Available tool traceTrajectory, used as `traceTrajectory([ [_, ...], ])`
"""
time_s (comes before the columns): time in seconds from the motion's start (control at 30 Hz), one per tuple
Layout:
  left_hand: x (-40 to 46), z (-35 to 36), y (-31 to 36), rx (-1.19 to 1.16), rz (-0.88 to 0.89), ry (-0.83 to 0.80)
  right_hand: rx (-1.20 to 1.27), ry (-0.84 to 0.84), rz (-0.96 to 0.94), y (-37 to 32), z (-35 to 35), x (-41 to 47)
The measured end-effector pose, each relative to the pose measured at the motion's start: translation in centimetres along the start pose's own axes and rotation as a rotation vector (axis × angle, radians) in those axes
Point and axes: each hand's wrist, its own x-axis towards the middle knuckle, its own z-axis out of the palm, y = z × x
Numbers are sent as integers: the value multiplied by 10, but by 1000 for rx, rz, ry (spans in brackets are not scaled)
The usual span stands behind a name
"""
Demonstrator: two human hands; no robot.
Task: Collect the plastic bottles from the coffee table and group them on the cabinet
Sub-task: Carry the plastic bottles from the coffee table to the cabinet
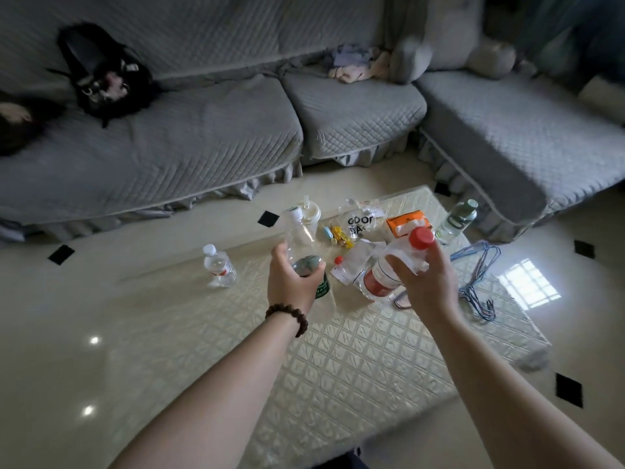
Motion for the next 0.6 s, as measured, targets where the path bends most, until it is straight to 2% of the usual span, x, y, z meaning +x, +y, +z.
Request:
traceTrajectory([
  [0.27, -47, -16, 12, -20, 143, -89, -14, 161, -41, -15, -47, -61],
  [0.6, -121, 29, 23, -39, 302, -370, -55, 452, 100, 27, -113, -152],
])
